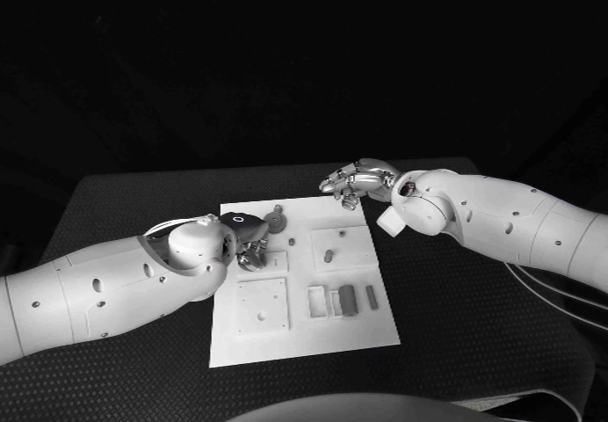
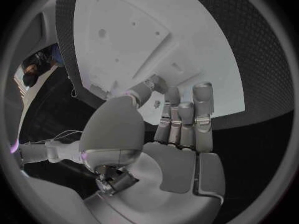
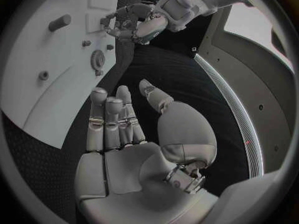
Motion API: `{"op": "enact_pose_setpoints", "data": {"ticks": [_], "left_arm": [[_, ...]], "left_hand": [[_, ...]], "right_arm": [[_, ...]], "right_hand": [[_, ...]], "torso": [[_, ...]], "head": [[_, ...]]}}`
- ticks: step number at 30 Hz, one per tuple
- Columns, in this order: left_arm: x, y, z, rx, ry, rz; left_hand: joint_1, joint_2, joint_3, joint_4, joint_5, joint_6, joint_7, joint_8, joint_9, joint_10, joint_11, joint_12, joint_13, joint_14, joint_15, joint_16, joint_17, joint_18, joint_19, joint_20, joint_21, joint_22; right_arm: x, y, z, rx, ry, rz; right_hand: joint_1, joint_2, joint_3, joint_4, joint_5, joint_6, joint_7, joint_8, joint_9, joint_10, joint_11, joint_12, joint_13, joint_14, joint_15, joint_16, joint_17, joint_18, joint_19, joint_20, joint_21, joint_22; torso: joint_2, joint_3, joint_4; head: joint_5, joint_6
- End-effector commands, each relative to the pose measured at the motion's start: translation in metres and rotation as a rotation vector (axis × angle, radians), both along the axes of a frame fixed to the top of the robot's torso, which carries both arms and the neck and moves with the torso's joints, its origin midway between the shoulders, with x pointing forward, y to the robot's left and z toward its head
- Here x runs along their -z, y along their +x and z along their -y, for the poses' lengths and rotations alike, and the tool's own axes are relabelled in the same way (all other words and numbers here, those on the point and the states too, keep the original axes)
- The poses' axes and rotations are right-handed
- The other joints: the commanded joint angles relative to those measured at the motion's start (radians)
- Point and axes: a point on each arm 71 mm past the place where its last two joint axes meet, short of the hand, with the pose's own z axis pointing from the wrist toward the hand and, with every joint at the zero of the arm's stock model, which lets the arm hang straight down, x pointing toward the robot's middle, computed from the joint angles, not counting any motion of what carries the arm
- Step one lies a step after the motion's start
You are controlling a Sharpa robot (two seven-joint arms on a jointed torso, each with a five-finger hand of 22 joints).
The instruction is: Assemble the parts on the task board
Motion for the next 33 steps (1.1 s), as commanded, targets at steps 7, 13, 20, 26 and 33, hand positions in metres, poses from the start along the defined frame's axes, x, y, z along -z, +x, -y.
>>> {"op": "enact_pose_setpoints", "data": {"ticks": [7, 13, 20, 26, 33], "left_arm": [[0.0016, -0.0012, 0.0043, 0.009, 0.021, -0.014], [0.0017, -0.0014, 0.0061, 0.014, 0.021, -0.016], [0.0022, -0.0029, 0.0082, 0.022, 0.025, -0.023], [0.0026, -0.0034, 0.0084, 0.023, 0.025, -0.024], [0.0054, -0.0044, 0.0091, 0.026, 0.030, -0.030]], "left_hand": [[0.000, 0.010, 0.003, -0.006, 0.005, 0.018, 0.009, 0.003, 0.001, 0.007, 0.002, -0.001, -0.002, 0.010, -0.001, 0.004, -0.001, 0.103, 0.000, -0.006, -0.006, 0.012], [0.000, 0.010, 0.003, -0.007, 0.005, 0.018, 0.009, 0.003, 0.001, 0.007, 0.002, -0.001, -0.002, 0.010, -0.001, 0.004, -0.001, 0.103, 0.000, -0.006, -0.006, 0.012], [0.000, 0.011, 0.003, -0.008, 0.005, 0.018, 0.009, 0.003, 0.001, 0.007, 0.002, -0.001, -0.002, 0.010, -0.001, 0.004, -0.001, 0.103, 0.000, -0.006, -0.006, 0.012], [-0.001, 0.011, 0.002, -0.009, 0.005, 0.018, 0.009, 0.004, 0.002, 0.007, 0.002, -0.001, -0.002, 0.010, 0.000, 0.004, -0.001, 0.103, 0.000, -0.006, -0.006, 0.012], [-0.003, 0.011, 0.000, -0.009, 0.005, 0.018, 0.009, 0.003, 0.001, 0.007, 0.002, -0.001, -0.002, 0.010, 0.000, 0.003, -0.001, 0.102, 0.000, -0.006, -0.007, 0.012]], "right_arm": [[-0.0001, -0.0008, -0.0012, -0.013, 0.007, 0.002], [-0.0002, -0.0009, -0.0010, -0.012, 0.006, 0.002], [-0.0001, -0.0010, -0.0007, -0.012, 0.006, 0.001], [-0.0002, -0.0011, -0.0009, -0.012, 0.006, 0.001], [-0.0002, -0.0011, -0.0012, -0.013, 0.006, 0.001]], "right_hand": [[-0.011, 0.002, -0.001, 0.007, 0.004, -0.002, 0.007, -0.005, -0.001, -0.003, 0.003, 0.004, -0.001, -0.006, 0.000, -0.004, -0.001, 0.020, 0.001, -0.007, -0.004, 0.016], [-0.011, 0.002, -0.001, 0.007, 0.004, -0.002, 0.007, -0.005, -0.001, -0.003, 0.003, 0.004, -0.001, -0.006, 0.000, -0.004, -0.002, 0.020, 0.001, -0.006, -0.004, 0.016], [-0.011, 0.002, -0.001, 0.007, 0.004, -0.002, 0.007, -0.005, -0.001, -0.003, 0.003, 0.004, -0.001, -0.006, 0.000, -0.004, -0.002, 0.020, 0.001, -0.006, -0.005, 0.016], [-0.011, 0.002, -0.001, 0.007, 0.004, -0.002, 0.007, -0.005, -0.001, -0.003, 0.003, 0.004, -0.002, -0.006, 0.000, -0.004, -0.002, 0.020, 0.001, -0.006, -0.005, 0.016], [-0.011, 0.002, -0.002, 0.007, 0.004, -0.002, 0.007, -0.005, -0.001, -0.003, 0.003, 0.005, -0.002, -0.006, 0.000, -0.004, -0.002, 0.020, 0.001, -0.006, -0.005, 0.016]], "torso": [[0.000, 0.0008, -0.0003], [0.000, 0.0005, -0.0002], [0.000, 0.0003, 0.0001], [0.000, -0.0001, 0.0007], [0.000, -0.0005, 0.0005]], "head": [[-0.001, -0.001], [-0.002, -0.002], [-0.002, -0.003], [-0.002, -0.004], [-0.003, -0.005]]}}
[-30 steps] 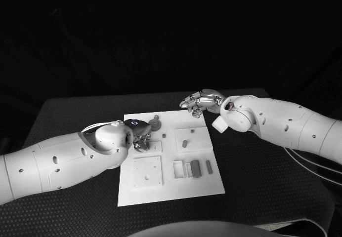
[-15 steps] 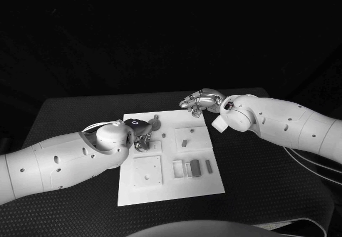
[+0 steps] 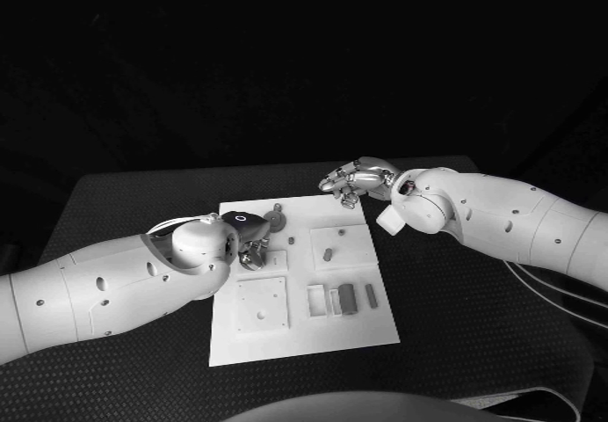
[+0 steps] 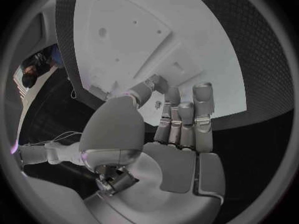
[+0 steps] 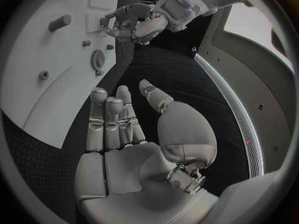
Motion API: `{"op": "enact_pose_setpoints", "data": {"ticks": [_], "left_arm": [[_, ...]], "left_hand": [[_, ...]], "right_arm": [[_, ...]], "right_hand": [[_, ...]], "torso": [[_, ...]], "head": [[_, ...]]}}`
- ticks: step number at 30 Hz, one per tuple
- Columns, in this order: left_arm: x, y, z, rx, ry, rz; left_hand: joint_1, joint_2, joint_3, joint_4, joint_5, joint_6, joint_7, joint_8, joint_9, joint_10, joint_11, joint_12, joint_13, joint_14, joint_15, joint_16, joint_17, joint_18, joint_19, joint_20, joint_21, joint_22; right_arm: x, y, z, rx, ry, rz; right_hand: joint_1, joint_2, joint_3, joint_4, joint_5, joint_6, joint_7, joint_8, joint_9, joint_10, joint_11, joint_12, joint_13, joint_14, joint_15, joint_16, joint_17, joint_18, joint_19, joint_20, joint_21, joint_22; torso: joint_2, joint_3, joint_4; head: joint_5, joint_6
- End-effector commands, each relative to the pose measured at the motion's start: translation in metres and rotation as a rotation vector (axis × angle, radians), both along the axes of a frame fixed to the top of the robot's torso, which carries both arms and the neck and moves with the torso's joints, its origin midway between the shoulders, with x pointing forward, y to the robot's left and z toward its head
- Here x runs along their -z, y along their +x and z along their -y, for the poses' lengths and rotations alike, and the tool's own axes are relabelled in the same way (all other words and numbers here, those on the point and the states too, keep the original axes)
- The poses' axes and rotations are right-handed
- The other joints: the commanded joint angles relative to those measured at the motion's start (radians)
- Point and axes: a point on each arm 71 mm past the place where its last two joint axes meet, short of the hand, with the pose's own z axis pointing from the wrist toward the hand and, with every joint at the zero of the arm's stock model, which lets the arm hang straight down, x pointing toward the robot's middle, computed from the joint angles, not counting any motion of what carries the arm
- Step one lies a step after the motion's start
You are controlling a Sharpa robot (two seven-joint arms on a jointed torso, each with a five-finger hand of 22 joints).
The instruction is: Assemble the parts on the task board
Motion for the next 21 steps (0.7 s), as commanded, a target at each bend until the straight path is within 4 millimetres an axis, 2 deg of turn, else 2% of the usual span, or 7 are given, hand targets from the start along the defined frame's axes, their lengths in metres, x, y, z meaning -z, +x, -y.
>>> {"op": "enact_pose_setpoints", "data": {"ticks": [1, 21], "left_arm": [[0.0056, -0.0045, 0.0029, 0.021, 0.016, -0.030], [0.0117, -0.0072, 0.0036, 0.021, 0.007, -0.039]], "left_hand": [[-0.003, 0.009, 0.000, -0.003, 0.003, 0.019, 0.009, 0.005, 0.001, 0.007, 0.002, -0.001, -0.001, 0.010, 0.000, 0.003, -0.002, 0.102, -0.001, -0.008, -0.007, 0.013], [-0.013, 0.004, -0.006, 0.000, 0.003, 0.019, 0.009, 0.005, 0.001, 0.008, 0.002, 0.000, -0.002, 0.011, 0.000, 0.003, -0.002, 0.102, 0.001, -0.008, -0.009, 0.013]], "right_arm": [[-0.0002, -0.0008, -0.0017, -0.013, 0.007, 0.002], [-0.0002, -0.0008, -0.0013, -0.012, 0.006, 0.002]], "right_hand": [[-0.011, 0.002, -0.002, 0.007, 0.004, 0.000, 0.006, -0.005, -0.001, -0.003, 0.003, 0.005, -0.001, -0.006, 0.000, -0.004, -0.002, 0.020, 0.002, -0.007, -0.005, 0.016], [-0.011, 0.002, -0.002, 0.007, 0.004, 0.000, 0.006, -0.005, -0.001, -0.003, 0.003, 0.005, -0.001, -0.006, 0.000, -0.004, -0.002, 0.020, 0.002, -0.007, -0.005, 0.016]], "torso": [[0.000, -0.0004, -0.0001], [0.000, 0.0002, -0.0009]], "head": [[0.000, 0.000], [0.000, 0.000]]}}
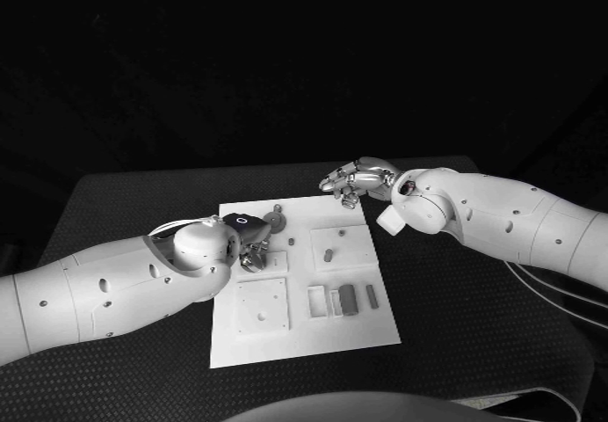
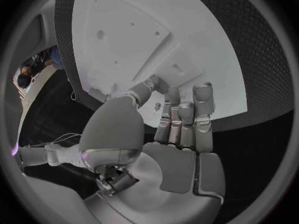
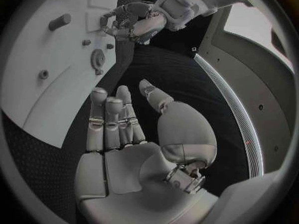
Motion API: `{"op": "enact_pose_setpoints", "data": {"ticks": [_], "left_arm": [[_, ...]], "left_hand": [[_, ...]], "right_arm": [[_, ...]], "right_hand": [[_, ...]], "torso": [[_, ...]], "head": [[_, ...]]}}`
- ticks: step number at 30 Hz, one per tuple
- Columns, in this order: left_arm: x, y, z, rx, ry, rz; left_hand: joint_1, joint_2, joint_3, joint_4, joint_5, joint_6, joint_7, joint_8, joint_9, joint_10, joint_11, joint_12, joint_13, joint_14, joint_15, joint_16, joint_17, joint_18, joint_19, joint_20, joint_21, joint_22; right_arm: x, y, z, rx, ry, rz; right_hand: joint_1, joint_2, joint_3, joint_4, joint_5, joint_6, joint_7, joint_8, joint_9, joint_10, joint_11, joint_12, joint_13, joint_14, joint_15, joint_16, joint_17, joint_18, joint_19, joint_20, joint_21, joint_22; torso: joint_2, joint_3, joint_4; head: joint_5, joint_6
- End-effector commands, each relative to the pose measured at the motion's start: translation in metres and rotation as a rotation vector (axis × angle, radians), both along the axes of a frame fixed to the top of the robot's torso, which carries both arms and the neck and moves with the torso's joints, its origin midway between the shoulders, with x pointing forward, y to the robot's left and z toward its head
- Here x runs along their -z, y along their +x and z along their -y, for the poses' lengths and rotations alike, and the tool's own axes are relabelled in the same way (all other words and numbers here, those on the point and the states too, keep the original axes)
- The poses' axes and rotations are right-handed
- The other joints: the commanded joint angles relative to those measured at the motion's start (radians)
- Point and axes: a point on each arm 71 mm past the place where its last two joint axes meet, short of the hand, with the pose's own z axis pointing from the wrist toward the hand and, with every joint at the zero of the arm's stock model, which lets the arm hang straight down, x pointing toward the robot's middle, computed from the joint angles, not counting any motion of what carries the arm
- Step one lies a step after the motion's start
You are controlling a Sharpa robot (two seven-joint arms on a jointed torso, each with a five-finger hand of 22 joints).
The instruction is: Assemble the parts on the task board
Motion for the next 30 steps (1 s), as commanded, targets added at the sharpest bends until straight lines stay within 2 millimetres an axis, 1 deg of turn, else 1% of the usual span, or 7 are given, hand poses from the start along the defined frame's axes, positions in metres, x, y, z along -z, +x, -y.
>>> {"op": "enact_pose_setpoints", "data": {"ticks": [1, 5, 7, 14, 18, 27, 30], "left_arm": [[0.0072, -0.0058, 0.0041, 0.019, -0.004, -0.035], [0.0069, -0.0055, 0.0046, 0.019, -0.009, -0.031], [0.0065, -0.0052, 0.0044, 0.017, -0.015, -0.027], [0.0057, -0.0044, 0.0020, 0.007, -0.023, -0.017], [0.0048, -0.0041, 0.0014, -0.001, -0.031, -0.005], [0.0033, -0.0037, 0.0002, -0.009, -0.052, 0.016], [0.0027, -0.0037, -0.0010, -0.012, -0.063, 0.025]], "left_hand": [[-0.003, 0.002, -0.005, 0.001, 0.005, 0.018, 0.010, 0.003, 0.001, 0.008, 0.002, 0.000, -0.001, 0.008, -0.004, 0.003, -0.002, 0.102, -0.001, -0.006, -0.005, 0.013], [-0.013, -0.011, -0.011, 0.006, 0.005, 0.017, 0.011, 0.003, 0.001, 0.009, 0.002, 0.000, -0.001, 0.010, -0.004, 0.003, -0.002, 0.101, 0.000, -0.006, -0.006, 0.013], [-0.031, -0.020, -0.035, 0.004, 0.005, 0.014, 0.012, 0.001, 0.000, 0.009, 0.003, 0.001, -0.001, 0.010, -0.003, 0.003, -0.002, 0.101, 0.001, -0.006, -0.006, 0.014], [-0.061, -0.084, -0.089, -0.010, 0.005, -0.011, 0.018, -0.015, -0.006, 0.004, 0.007, -0.001, -0.003, 0.010, 0.000, 0.001, -0.003, 0.104, 0.000, -0.006, -0.013, 0.012], [-0.052, -0.110, -0.091, -0.016, 0.005, -0.032, 0.024, -0.027, -0.011, 0.001, 0.011, -0.003, -0.004, 0.011, 0.004, 0.000, -0.003, 0.107, 0.003, -0.003, -0.018, 0.010], [-0.040, -0.128, -0.086, -0.014, 0.006, -0.059, 0.034, -0.040, -0.019, -0.001, 0.020, -0.002, -0.005, 0.015, 0.013, -0.001, -0.004, 0.113, 0.011, 0.005, -0.024, 0.007], [-0.036, -0.134, -0.083, -0.010, 0.006, -0.083, 0.037, -0.050, -0.025, -0.001, 0.024, -0.001, -0.005, 0.018, 0.016, -0.001, -0.004, 0.117, 0.016, 0.008, -0.026, 0.006]], "right_arm": [[-0.0001, -0.0006, -0.0012, -0.012, 0.006, 0.002], [-0.0002, -0.0006, -0.0012, -0.012, 0.006, 0.002], [-0.0002, -0.0006, -0.0012, -0.012, 0.006, 0.002], [-0.0002, -0.0006, -0.0004, -0.010, 0.006, 0.002], [-0.0002, -0.0006, -0.0006, -0.011, 0.006, 0.002], [-0.0001, -0.0005, -0.0004, -0.010, 0.006, 0.002], [0.0000, -0.0005, -0.0004, -0.010, 0.006, 0.002]], "right_hand": [[-0.011, 0.002, -0.001, 0.007, 0.004, 0.000, 0.008, -0.005, -0.001, -0.003, 0.003, 0.005, -0.002, -0.006, 0.000, -0.004, -0.002, 0.020, 0.001, -0.006, -0.005, 0.016], [-0.011, 0.002, -0.001, 0.007, 0.004, 0.000, 0.008, -0.005, -0.001, -0.003, 0.003, 0.005, -0.002, -0.006, 0.000, -0.004, -0.002, 0.020, 0.001, -0.006, -0.005, 0.016], [-0.011, 0.002, -0.001, 0.007, 0.004, 0.000, 0.008, -0.005, -0.001, -0.003, 0.003, 0.005, -0.002, -0.006, 0.000, -0.004, -0.002, 0.020, 0.001, -0.006, -0.005, 0.016], [-0.010, 0.001, -0.001, 0.007, 0.004, 0.000, 0.008, -0.005, -0.001, -0.003, 0.003, 0.005, -0.002, -0.006, 0.000, -0.004, -0.002, 0.020, 0.001, -0.006, -0.005, 0.016], [-0.010, 0.001, -0.001, 0.007, 0.004, 0.000, 0.009, -0.005, -0.001, -0.003, 0.003, 0.005, -0.002, -0.006, 0.000, -0.004, -0.002, 0.020, 0.001, -0.006, -0.005, 0.016], [-0.010, 0.001, -0.001, 0.007, 0.004, 0.000, 0.009, -0.005, -0.001, -0.003, 0.003, 0.005, -0.002, -0.006, 0.000, -0.004, -0.002, 0.020, 0.001, -0.006, -0.005, 0.016], [-0.010, 0.001, -0.001, 0.007, 0.004, 0.000, 0.009, -0.005, -0.001, -0.004, 0.003, 0.005, -0.002, -0.006, 0.000, -0.004, -0.002, 0.020, 0.001, -0.006, -0.005, 0.016]], "torso": [[0.000, -0.0002, -0.0007], [0.000, 0.0001, -0.0004], [0.000, 0.0002, -0.0002], [0.000, -0.0001, -0.0001], [0.000, -0.0003, 0.0003], [0.000, -0.0010, 0.0003], [0.000, -0.0007, 0.0001]], "head": [[-0.001, 0.000], [-0.001, 0.001], [-0.001, 0.001], [-0.003, 0.001], [-0.004, 0.001], [-0.004, 0.001], [-0.004, 0.001]]}}
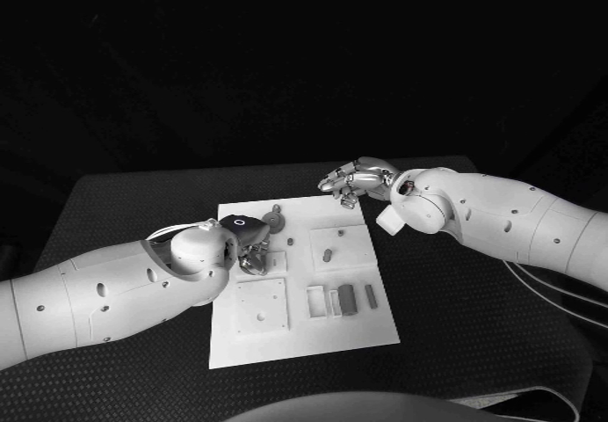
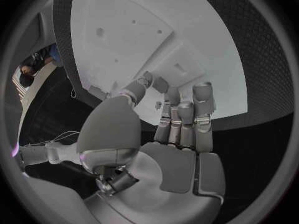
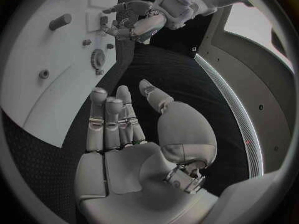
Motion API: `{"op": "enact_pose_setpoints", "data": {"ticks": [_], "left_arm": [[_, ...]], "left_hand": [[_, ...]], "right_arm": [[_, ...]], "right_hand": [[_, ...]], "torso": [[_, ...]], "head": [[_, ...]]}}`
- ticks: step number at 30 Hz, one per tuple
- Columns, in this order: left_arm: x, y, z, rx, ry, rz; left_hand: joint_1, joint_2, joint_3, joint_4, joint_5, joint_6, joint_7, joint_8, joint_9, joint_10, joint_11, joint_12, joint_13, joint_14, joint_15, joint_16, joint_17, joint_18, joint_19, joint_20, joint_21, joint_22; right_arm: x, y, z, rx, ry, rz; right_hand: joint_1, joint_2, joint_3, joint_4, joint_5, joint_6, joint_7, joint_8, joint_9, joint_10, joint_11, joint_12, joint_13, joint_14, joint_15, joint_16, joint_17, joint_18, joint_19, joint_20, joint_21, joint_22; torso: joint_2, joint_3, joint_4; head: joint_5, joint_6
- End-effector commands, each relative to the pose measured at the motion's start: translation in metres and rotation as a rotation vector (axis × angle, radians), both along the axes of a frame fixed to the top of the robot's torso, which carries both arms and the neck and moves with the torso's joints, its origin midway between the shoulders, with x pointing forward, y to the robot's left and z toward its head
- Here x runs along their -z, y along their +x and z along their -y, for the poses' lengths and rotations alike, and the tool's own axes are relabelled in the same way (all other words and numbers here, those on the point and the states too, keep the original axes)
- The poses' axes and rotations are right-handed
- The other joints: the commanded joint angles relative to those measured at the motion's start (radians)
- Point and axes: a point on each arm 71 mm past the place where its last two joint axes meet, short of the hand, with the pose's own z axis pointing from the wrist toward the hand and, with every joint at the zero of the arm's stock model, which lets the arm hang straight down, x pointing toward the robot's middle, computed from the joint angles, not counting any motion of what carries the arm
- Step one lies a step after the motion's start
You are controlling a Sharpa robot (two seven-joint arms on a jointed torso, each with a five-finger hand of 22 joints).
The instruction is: Assemble the parts on the task board
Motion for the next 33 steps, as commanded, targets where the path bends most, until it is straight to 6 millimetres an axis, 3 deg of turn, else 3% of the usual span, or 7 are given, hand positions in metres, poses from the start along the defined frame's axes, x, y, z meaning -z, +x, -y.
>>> {"op": "enact_pose_setpoints", "data": {"ticks": [1, 11, 16, 19, 28, 33], "left_arm": [[0.000, -0.001, 0.000, -0.003, -0.026, 0.010], [-0.010, -0.004, -0.009, -0.013, -0.077, 0.048], [-0.019, -0.002, -0.009, -0.015, -0.110, 0.065], [-0.024, -0.001, -0.010, -0.021, -0.144, 0.067], [-0.044, 0.010, -0.026, -0.095, -0.358, 0.009], [-0.049, 0.026, -0.041, -0.115, -0.411, 0.035]], "left_hand": [[0.004, -0.012, 0.005, 0.006, -0.005, -0.048, 0.024, -0.013, -0.008, 0.003, 0.005, 0.000, -0.001, 0.002, 0.006, 0.002, -0.002, 0.117, 0.008, 0.001, -0.004, 0.006], [0.018, -0.040, 0.020, 0.029, -0.005, -0.154, 0.018, -0.047, -0.027, 0.009, 0.001, 0.001, -0.004, 0.009, 0.004, -0.001, -0.003, 0.122, 0.018, 0.003, -0.012, 0.005], [0.022, -0.050, 0.022, 0.045, -0.006, -0.192, 0.005, -0.030, -0.017, 0.015, -0.012, 0.002, -0.005, 0.014, -0.009, -0.003, -0.004, 0.119, 0.023, -0.002, -0.016, 0.007], [0.024, -0.051, 0.020, 0.051, -0.006, -0.192, 0.008, -0.014, -0.010, 0.017, -0.010, 0.003, -0.005, 0.015, -0.007, -0.004, -0.004, 0.118, 0.024, -0.004, -0.018, 0.007], [0.026, -0.036, 0.010, 0.061, -0.005, -0.125, 0.029, 0.057, 0.010, -0.007, 0.011, -0.008, -0.010, -0.003, 0.012, -0.024, -0.010, 0.114, 0.002, 0.007, -0.040, 0.006], [0.058, -0.006, 0.020, 0.034, -0.005, -0.112, 0.041, 0.061, -0.003, -0.044, 0.026, -0.080, -0.054, -0.038, 0.027, -0.080, -0.033, 0.104, -0.043, 0.025, -0.092, -0.015]], "right_arm": [[0.000, -0.001, -0.001, -0.012, 0.006, 0.002], [0.000, -0.001, -0.001, -0.010, 0.006, 0.002], [0.000, -0.001, -0.001, -0.010, 0.006, 0.002], [0.000, -0.001, 0.000, -0.009, 0.006, 0.002], [0.001, -0.001, 0.001, -0.006, 0.005, 0.002], [0.001, -0.001, 0.001, -0.006, 0.005, 0.002]], "right_hand": [[-0.010, 0.001, -0.001, 0.007, 0.004, -0.001, 0.005, -0.005, -0.001, -0.004, 0.003, 0.005, -0.002, -0.006, 0.000, -0.004, -0.002, 0.020, -0.001, -0.005, -0.005, 0.016], [-0.010, 0.001, -0.001, 0.007, 0.004, -0.001, 0.005, -0.005, -0.002, -0.004, 0.003, 0.005, -0.002, -0.006, 0.000, -0.004, -0.002, 0.020, -0.001, -0.005, -0.005, 0.016], [-0.010, 0.001, -0.001, 0.007, 0.004, -0.001, 0.005, -0.005, -0.002, -0.004, 0.003, 0.005, -0.002, -0.006, 0.000, -0.004, -0.002, 0.020, -0.001, -0.005, -0.005, 0.016], [-0.010, 0.001, -0.001, 0.007, 0.004, -0.001, 0.005, -0.005, -0.002, -0.004, 0.003, 0.006, -0.002, -0.006, 0.000, -0.004, -0.002, 0.020, -0.001, -0.005, -0.005, 0.016], [-0.010, 0.002, -0.001, 0.007, 0.004, -0.001, 0.005, -0.005, -0.002, -0.004, 0.003, 0.006, -0.002, -0.006, 0.000, -0.004, -0.002, 0.020, 0.000, -0.005, -0.005, 0.016], [-0.010, 0.002, -0.001, 0.007, 0.004, -0.001, 0.005, -0.005, -0.002, -0.004, 0.003, 0.006, -0.002, -0.006, 0.000, -0.004, -0.002, 0.020, 0.000, -0.005, -0.005, 0.016]], "torso": [[0.000, 0.0000, -0.0002], [0.000, 0.0007, 0.0002], [0.000, 0.0006, 0.0001], [0.000, 0.0005, -0.0004], [-0.001, 0.0007, 0.0014], [-0.001, 0.0008, 0.0016]], "head": [[0.000, 0.000], [0.000, 0.002], [0.002, 0.005], [0.002, 0.005], [0.002, 0.012], [0.004, 0.018]]}}
